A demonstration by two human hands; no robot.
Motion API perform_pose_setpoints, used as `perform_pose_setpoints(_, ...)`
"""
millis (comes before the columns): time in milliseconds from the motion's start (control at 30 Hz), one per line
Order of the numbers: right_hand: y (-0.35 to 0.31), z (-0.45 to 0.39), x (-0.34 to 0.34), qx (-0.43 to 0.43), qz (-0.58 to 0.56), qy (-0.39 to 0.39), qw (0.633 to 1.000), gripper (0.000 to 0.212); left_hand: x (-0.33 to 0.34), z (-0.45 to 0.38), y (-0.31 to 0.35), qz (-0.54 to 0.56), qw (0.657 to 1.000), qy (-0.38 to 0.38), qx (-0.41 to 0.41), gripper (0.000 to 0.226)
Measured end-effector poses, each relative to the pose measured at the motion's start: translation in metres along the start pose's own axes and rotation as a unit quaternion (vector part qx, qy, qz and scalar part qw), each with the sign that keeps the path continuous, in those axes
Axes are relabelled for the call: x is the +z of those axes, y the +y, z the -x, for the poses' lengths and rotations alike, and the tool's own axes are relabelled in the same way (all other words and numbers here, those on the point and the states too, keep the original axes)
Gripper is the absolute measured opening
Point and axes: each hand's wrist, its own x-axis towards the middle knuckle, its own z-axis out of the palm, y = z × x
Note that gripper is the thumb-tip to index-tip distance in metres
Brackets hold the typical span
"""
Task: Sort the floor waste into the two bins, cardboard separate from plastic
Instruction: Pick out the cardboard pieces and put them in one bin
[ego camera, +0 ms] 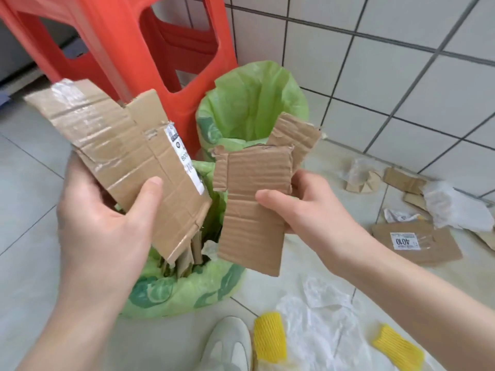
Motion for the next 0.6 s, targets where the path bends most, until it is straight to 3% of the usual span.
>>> perform_pose_setpoints(333,-0.012,-0.012,0.056,-0.015,0.070,-0.069,0.995,0.018,-0.030,-0.003,-0.025,-0.012,0.998,0.067,0.015,0.032)
perform_pose_setpoints(600,-0.015,-0.018,0.065,-0.042,0.134,-0.036,0.989,0.022,-0.043,-0.011,-0.047,0.019,0.989,0.140,-0.049,0.045)
